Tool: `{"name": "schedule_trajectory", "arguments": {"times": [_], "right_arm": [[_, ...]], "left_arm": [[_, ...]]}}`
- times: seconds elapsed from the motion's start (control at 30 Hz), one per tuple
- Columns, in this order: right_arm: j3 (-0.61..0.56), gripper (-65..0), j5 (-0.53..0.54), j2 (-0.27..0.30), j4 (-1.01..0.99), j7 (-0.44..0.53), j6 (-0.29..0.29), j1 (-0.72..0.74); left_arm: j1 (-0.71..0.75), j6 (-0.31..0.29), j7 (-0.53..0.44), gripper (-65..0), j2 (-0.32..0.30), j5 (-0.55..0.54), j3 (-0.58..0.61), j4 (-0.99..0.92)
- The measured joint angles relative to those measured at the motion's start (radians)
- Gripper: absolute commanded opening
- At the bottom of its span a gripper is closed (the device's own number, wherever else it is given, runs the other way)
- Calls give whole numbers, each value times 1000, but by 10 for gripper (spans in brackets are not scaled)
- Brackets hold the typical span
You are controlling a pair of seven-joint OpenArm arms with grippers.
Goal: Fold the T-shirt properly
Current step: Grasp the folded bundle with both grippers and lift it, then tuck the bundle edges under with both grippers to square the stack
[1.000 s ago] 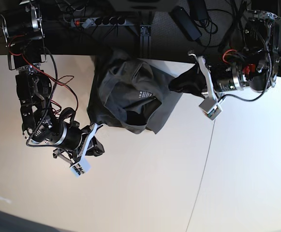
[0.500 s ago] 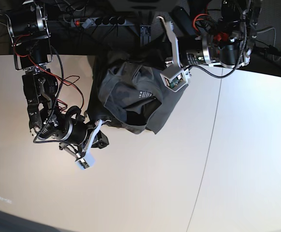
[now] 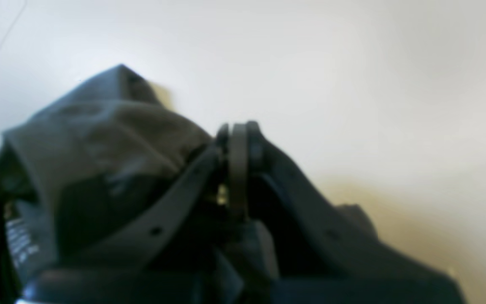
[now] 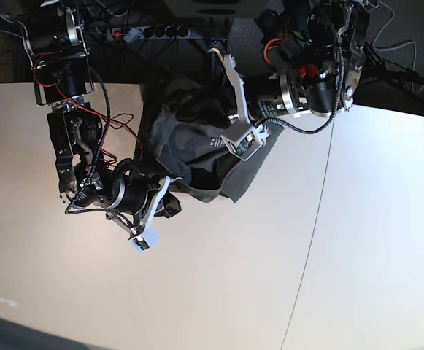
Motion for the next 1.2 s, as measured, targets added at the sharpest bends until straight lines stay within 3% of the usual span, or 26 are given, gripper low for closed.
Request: {"name": "schedule_trajectory", "arguments": {"times": [0.1,0.27,0.47,0.63,0.77,1.2], "right_arm": [[0,-650,2,-5,0,2,0,0],[0,-650,-2,-5,-1,-1,0,0],[0,-650,4,-5,-1,-25,0,0],[0,-650,7,-2,-1,-54,0,-15],[1,-650,7,1,-1,-64,0,-55],[2,-650,23,14,1,-61,0,-89]], "left_arm": [[-56,0,-1,-650,21,10,0,-126],[-133,0,-3,-650,3,49,0,-272],[-194,0,0,-650,-125,55,-1,-287],[-229,0,-3,-650,-192,63,0,-287],[-272,0,-30,-650,-205,117,2,-291],[-350,0,-79,-650,-207,100,5,-499]]}}
